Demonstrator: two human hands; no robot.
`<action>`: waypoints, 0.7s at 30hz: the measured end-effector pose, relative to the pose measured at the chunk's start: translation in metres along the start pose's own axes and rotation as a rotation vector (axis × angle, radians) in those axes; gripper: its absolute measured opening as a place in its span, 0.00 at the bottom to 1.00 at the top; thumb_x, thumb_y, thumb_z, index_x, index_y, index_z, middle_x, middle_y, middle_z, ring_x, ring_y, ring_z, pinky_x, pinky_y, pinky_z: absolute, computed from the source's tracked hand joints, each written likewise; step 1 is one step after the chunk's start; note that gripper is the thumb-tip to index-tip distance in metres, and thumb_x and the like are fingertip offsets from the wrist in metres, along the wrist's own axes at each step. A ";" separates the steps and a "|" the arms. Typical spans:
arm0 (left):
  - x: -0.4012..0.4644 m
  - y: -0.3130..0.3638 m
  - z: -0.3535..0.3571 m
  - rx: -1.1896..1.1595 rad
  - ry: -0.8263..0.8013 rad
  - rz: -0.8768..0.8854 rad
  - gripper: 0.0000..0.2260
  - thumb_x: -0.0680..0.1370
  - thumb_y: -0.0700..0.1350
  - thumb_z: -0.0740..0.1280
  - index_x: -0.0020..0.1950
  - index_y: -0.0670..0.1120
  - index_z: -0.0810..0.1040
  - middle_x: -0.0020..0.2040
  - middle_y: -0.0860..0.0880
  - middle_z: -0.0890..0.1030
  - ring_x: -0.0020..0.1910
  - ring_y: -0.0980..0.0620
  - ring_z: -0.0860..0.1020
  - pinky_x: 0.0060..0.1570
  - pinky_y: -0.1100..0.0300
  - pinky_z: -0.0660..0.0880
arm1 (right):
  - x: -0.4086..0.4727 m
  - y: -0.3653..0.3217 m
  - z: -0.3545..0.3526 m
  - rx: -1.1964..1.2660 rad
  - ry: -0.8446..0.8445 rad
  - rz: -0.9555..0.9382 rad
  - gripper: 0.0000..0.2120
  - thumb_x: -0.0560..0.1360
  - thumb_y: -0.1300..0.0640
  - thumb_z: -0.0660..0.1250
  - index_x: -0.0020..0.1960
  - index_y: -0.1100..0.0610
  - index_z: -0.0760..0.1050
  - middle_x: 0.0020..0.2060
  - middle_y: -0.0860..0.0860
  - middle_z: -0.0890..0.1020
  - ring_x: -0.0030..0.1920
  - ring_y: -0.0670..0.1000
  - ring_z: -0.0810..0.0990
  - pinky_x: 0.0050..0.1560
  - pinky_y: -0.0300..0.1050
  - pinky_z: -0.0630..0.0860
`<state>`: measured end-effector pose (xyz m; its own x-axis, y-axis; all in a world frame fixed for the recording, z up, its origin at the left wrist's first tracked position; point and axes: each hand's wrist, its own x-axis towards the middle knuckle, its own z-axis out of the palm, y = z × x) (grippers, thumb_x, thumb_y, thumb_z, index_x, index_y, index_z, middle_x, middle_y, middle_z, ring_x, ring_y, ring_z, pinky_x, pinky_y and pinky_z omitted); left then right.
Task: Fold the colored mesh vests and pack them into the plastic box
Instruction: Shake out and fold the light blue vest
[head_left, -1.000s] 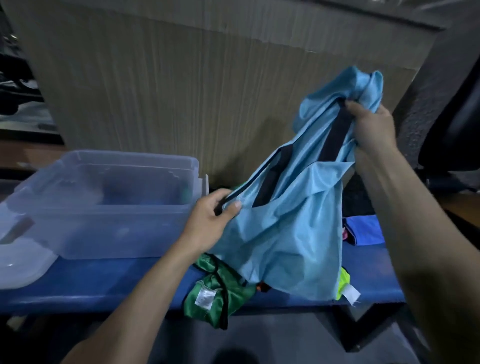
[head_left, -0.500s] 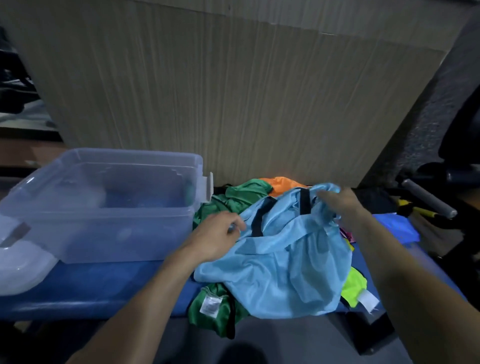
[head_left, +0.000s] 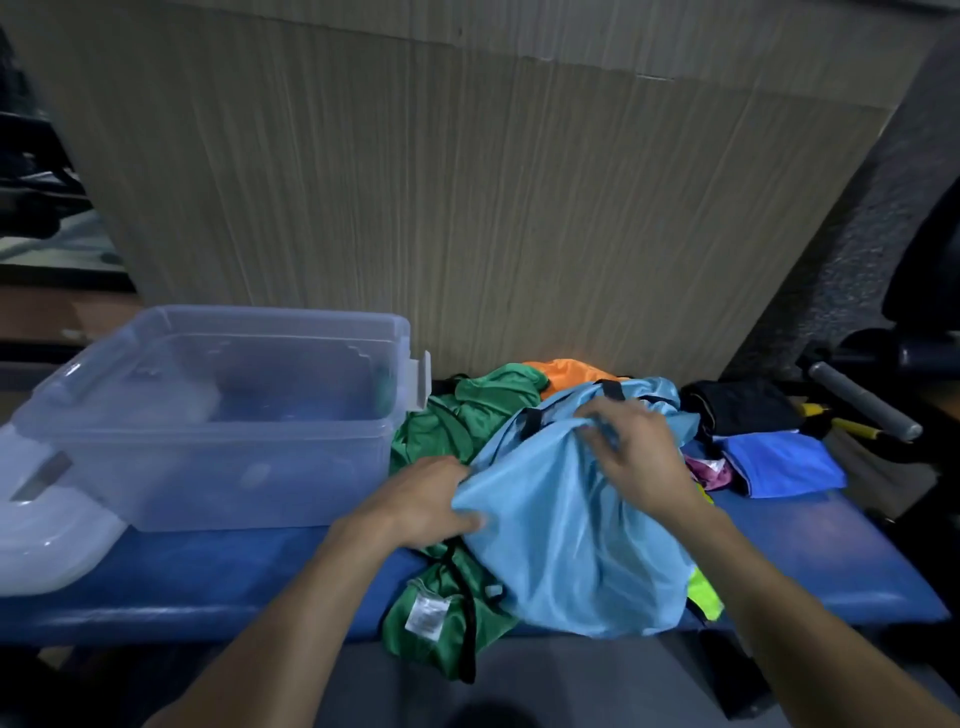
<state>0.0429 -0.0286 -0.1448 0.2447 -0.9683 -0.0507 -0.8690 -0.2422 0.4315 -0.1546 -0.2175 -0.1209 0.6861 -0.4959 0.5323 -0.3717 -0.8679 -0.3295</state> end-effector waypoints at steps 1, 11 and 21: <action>-0.001 0.000 -0.001 -0.017 0.041 -0.007 0.12 0.76 0.56 0.72 0.47 0.48 0.78 0.44 0.51 0.76 0.44 0.49 0.78 0.46 0.51 0.77 | 0.003 0.003 -0.007 0.014 0.068 0.035 0.05 0.78 0.55 0.67 0.52 0.53 0.80 0.37 0.46 0.80 0.43 0.53 0.78 0.44 0.48 0.71; -0.012 0.020 -0.015 -0.495 0.501 0.156 0.14 0.77 0.46 0.74 0.35 0.53 0.73 0.35 0.58 0.73 0.32 0.58 0.70 0.35 0.61 0.66 | 0.001 -0.012 -0.026 0.019 -0.115 0.127 0.17 0.71 0.55 0.67 0.60 0.51 0.77 0.58 0.48 0.79 0.61 0.56 0.76 0.61 0.54 0.72; -0.032 0.048 -0.027 -0.754 0.433 0.434 0.05 0.75 0.48 0.72 0.41 0.52 0.79 0.37 0.51 0.77 0.36 0.48 0.74 0.39 0.50 0.72 | 0.002 -0.073 -0.058 0.866 -0.425 0.061 0.10 0.77 0.58 0.73 0.52 0.65 0.80 0.44 0.59 0.82 0.46 0.52 0.80 0.50 0.45 0.76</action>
<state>0.0047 -0.0078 -0.0979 0.2364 -0.8211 0.5195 -0.4540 0.3794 0.8062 -0.1626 -0.1570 -0.0502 0.9132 -0.3399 0.2249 0.0595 -0.4348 -0.8986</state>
